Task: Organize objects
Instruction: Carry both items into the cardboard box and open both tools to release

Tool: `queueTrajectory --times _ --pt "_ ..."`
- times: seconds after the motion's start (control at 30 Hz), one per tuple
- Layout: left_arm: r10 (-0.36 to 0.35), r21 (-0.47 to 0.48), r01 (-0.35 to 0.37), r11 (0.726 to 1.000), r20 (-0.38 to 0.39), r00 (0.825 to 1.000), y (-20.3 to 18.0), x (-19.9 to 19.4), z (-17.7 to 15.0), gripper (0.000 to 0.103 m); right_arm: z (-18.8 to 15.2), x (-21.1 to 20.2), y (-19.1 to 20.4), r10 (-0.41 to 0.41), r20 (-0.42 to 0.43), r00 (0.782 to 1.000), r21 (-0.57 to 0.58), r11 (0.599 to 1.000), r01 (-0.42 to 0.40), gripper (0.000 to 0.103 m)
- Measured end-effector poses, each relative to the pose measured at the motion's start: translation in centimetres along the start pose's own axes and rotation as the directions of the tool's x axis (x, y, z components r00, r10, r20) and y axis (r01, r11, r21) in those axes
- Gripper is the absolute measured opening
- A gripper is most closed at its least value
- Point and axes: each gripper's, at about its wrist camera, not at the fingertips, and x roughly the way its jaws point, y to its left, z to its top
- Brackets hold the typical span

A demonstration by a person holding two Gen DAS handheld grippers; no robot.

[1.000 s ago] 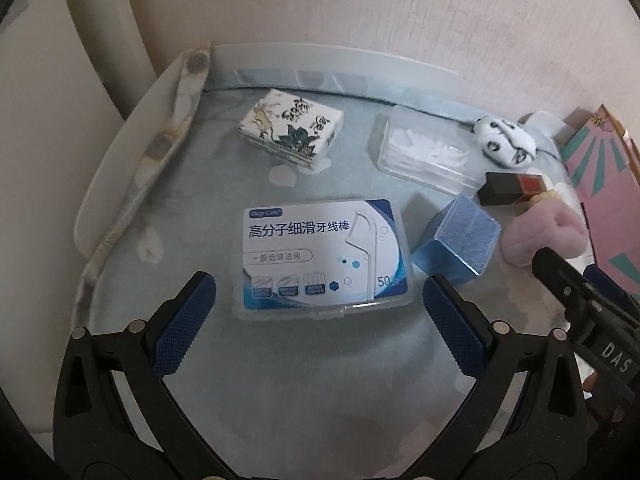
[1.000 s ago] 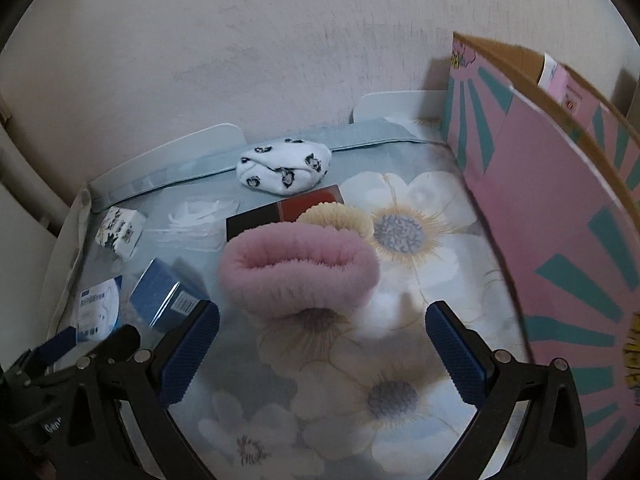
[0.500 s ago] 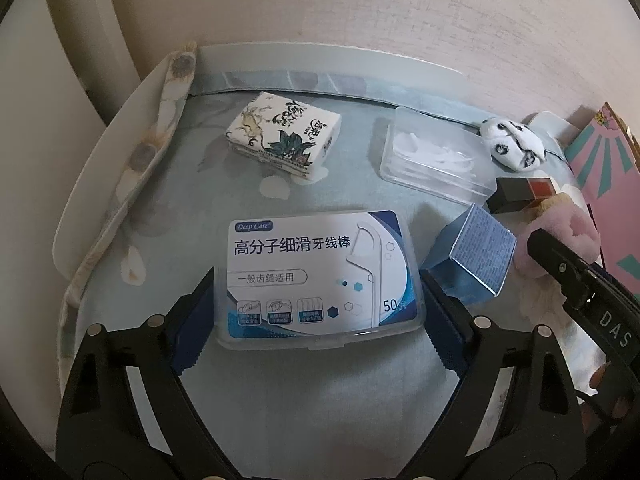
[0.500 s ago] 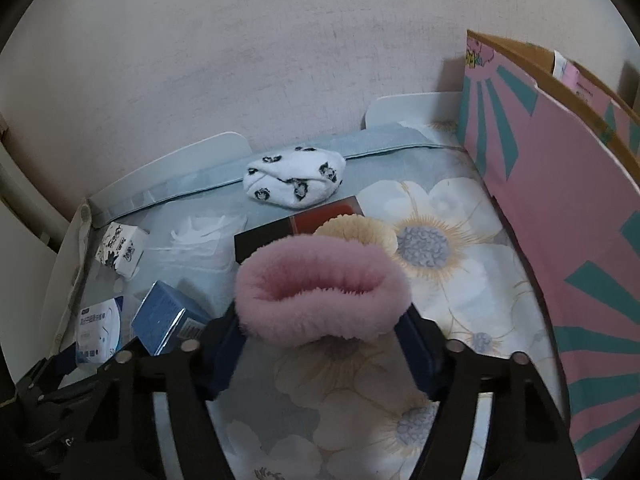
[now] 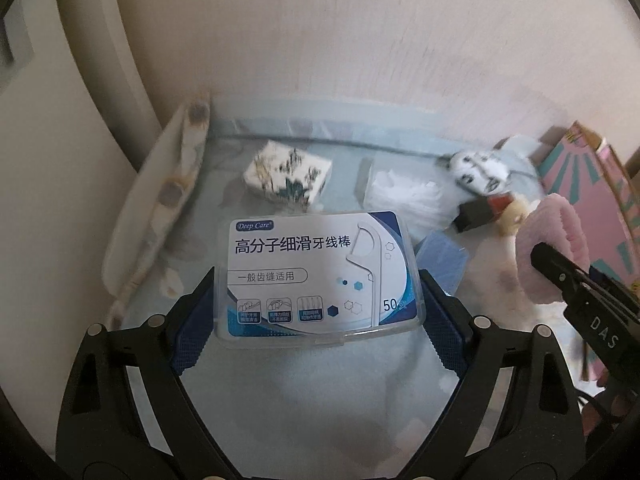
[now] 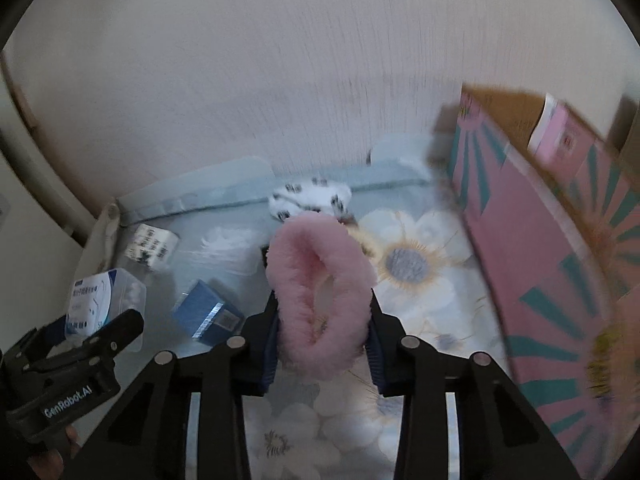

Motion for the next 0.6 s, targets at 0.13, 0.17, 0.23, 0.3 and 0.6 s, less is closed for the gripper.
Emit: queueTrajectory --times 0.13,0.17,0.23,0.3,0.6 --pt "-0.014 0.015 0.013 1.0 0.041 0.999 -0.4 -4.5 1.3 0.09 1.8 -4.0 0.7 0.007 0.035 0.999 -0.051 0.999 -0.006 0.034" --pt "-0.016 0.021 0.015 1.0 0.054 0.998 -0.6 -5.9 1.6 0.09 2.2 -5.5 0.5 0.013 0.043 0.999 -0.064 0.998 -0.01 0.034" --pt "-0.018 0.032 0.015 0.999 0.081 0.997 -0.6 -8.2 2.5 0.09 3.0 -7.7 0.6 0.019 0.053 0.998 -0.085 0.996 -0.014 0.034" --pt "-0.017 0.046 0.013 0.999 0.109 0.994 -0.7 -10.4 3.2 0.09 3.6 -9.3 0.8 0.024 0.06 0.998 -0.095 0.995 -0.018 0.034" --pt "-0.054 0.119 0.031 0.992 0.193 0.98 -1.5 -15.4 5.1 0.09 4.2 -13.2 0.8 0.018 0.102 0.995 -0.084 0.996 -0.01 0.034"
